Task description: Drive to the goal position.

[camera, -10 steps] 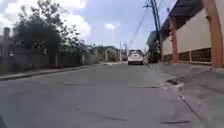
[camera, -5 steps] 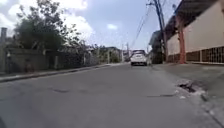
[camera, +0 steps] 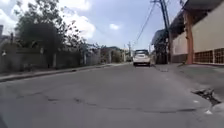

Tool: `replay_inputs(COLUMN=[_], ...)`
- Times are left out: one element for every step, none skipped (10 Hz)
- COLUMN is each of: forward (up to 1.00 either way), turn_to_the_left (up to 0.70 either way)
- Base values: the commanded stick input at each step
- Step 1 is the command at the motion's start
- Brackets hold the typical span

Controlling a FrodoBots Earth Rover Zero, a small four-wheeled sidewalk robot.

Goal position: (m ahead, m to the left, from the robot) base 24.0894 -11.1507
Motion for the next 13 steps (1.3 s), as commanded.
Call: replay_inputs(forward=[1.00,1.00,1.00,1.00,1.00,1.00,1.00,1.00,1.00,1.00,1.00,1.00,1.00], turn_to_the_left=[0.00,0.00,0.00,0.00,0.00,0.00,0.00,0.00,0.00,0.00,0.00,0.00,0.00])
